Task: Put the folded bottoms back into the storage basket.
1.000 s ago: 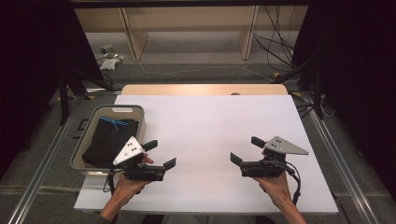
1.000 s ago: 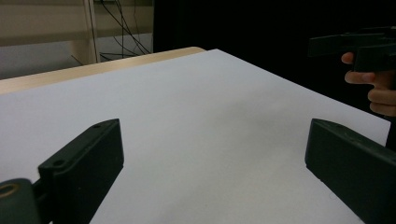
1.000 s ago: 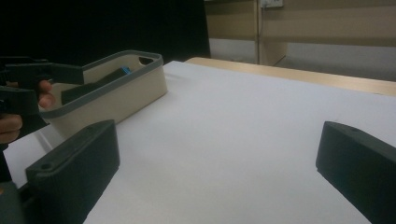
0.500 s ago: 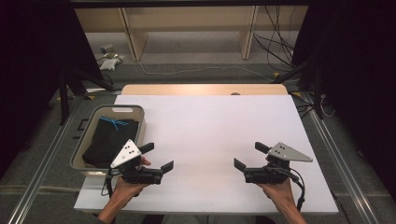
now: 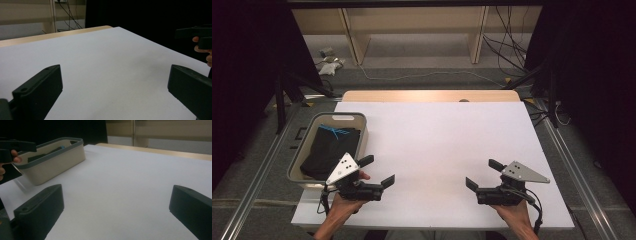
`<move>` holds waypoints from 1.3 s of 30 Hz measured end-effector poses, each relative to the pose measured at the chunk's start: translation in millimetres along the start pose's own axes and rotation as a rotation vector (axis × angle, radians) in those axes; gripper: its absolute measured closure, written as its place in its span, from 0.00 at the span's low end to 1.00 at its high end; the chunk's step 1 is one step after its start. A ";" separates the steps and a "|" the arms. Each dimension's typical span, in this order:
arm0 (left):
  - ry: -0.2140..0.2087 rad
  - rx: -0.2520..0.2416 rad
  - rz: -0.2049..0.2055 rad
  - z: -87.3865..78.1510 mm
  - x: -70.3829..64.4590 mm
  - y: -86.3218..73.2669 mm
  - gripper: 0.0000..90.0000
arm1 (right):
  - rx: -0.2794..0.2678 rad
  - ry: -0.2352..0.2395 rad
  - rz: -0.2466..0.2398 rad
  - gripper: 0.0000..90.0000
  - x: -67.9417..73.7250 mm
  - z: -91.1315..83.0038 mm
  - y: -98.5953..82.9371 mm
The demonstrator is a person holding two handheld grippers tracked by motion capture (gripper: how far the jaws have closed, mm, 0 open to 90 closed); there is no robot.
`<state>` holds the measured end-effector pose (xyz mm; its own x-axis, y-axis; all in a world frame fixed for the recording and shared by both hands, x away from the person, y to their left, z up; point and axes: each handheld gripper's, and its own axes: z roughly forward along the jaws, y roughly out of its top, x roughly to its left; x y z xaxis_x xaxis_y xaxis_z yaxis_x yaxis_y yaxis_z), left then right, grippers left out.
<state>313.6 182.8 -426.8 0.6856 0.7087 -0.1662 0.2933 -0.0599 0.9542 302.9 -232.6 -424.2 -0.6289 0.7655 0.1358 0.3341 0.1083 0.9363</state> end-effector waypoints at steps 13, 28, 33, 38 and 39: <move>-0.008 0.019 0.016 -2.6 -3.5 -6.4 0.00 | -0.021 -0.020 0.013 0.00 -1.6 -12.8 -1.6; -0.021 0.043 0.021 -0.7 -6.5 -6.5 0.00 | -0.032 -0.011 0.011 0.00 -1.1 -17.8 -1.0; -0.023 0.041 0.022 -0.6 -7.1 -6.1 0.00 | -0.037 -0.009 0.011 0.00 -0.9 -17.9 -0.4; -0.023 0.044 0.024 -0.4 -7.1 -6.2 0.00 | -0.041 -0.009 0.012 0.00 -1.3 -18.2 0.1; -0.023 0.044 0.023 -0.3 -7.1 -6.2 0.00 | -0.043 -0.008 0.014 0.00 -1.4 -18.2 0.1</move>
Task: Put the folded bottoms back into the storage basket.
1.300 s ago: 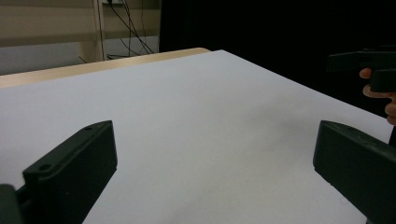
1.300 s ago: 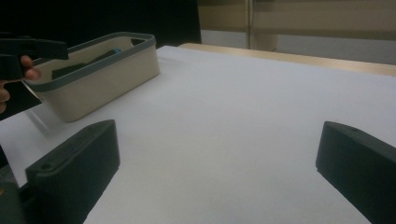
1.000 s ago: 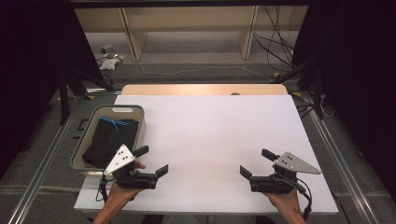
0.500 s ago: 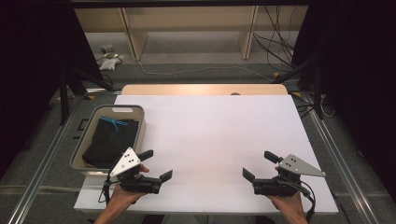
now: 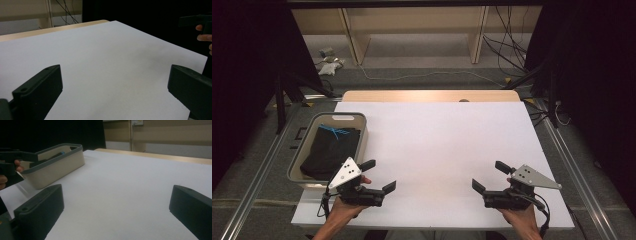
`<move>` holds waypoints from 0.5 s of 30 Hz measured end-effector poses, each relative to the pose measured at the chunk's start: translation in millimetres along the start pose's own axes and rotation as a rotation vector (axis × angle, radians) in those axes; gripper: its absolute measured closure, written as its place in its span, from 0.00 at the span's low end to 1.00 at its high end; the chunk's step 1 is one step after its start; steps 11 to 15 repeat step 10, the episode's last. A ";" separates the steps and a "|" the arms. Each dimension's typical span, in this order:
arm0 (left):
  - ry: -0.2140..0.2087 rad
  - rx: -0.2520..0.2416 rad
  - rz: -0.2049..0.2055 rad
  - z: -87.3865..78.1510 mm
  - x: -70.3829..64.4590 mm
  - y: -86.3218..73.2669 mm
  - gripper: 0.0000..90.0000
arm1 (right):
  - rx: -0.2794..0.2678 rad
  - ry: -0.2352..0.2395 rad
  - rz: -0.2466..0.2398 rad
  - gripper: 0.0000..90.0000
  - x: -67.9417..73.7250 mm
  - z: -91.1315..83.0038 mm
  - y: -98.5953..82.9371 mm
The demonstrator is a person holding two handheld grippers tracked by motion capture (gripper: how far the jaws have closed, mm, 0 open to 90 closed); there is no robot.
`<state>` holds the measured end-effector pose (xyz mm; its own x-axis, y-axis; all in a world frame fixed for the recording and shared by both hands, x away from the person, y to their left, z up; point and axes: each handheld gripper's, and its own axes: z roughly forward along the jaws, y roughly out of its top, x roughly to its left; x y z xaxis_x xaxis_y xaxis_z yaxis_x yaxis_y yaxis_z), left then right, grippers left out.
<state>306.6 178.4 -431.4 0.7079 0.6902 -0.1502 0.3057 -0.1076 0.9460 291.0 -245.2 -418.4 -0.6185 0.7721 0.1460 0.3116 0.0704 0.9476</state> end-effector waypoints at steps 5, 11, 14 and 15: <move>0.000 -0.002 -0.001 0.6 -0.4 -0.1 0.00 | 0.000 0.000 0.000 0.00 0.0 0.0 0.3; -0.004 0.004 0.004 0.9 -0.9 -0.9 0.00 | -0.006 0.000 0.000 0.00 -0.4 -0.3 0.6; -0.004 0.004 0.004 0.9 -0.9 -0.9 0.00 | -0.006 0.000 0.000 0.00 -0.4 -0.3 0.6; -0.004 0.004 0.004 0.9 -0.9 -0.9 0.00 | -0.006 0.000 0.000 0.00 -0.4 -0.3 0.6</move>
